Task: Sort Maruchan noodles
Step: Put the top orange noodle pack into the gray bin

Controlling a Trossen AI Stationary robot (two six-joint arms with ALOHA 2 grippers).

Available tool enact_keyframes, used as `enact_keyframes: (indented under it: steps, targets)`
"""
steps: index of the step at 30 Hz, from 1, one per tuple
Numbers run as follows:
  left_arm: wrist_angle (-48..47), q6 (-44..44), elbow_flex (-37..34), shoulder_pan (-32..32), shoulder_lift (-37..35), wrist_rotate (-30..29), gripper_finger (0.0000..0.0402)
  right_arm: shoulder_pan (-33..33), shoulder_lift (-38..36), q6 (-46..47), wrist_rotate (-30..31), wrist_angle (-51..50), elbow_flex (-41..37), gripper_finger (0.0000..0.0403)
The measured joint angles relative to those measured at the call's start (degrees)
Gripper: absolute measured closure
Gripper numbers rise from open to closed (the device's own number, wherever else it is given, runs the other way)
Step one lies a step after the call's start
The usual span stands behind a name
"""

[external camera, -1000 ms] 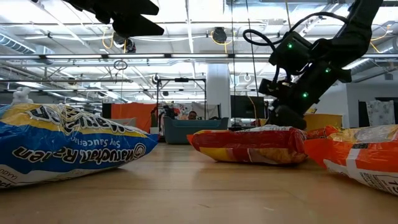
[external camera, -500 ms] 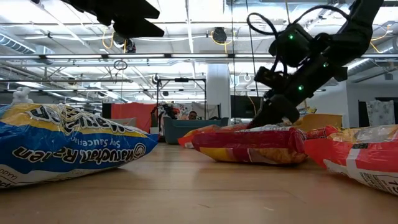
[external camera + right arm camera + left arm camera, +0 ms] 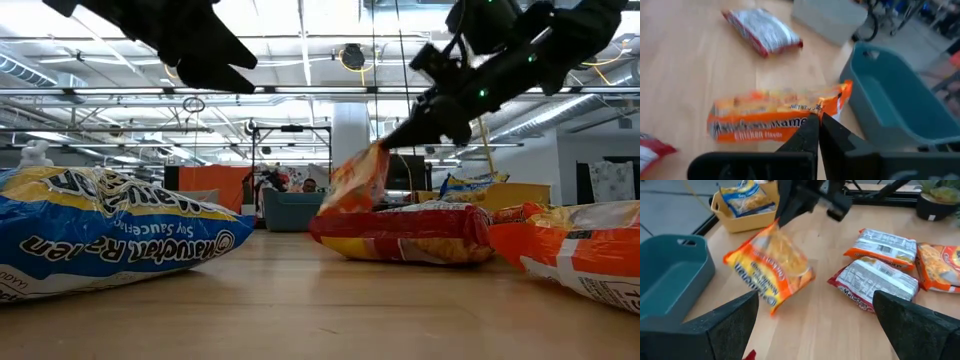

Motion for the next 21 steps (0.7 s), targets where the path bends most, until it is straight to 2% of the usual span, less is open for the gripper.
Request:
enact_keyframes:
  steps: [8,16,19,21]
  targets:
    - [-1.9,-4.5,0.0,1.7,0.0,1.3,0.0007,3.7,-5.0,-2.7,0.0,3.8,0.0,0.0403]
    - [-1.8,-1.0,0.0,5.1,0.0,12.7,0.0007,6.6,-7.4,-5.0,0.1,9.8,0.0,0.0403]
    - [-0.8,-2.6,0.0,6.5,0.0,18.0,0.0007,7.9,-7.8,-5.6,-0.1,14.4,0.0,0.0403]
    - [1.2,-3.0,0.0,6.8,0.0,19.5,0.0007,8.9,-8.2,-6.6,-0.1,16.7,0.1,0.0403]
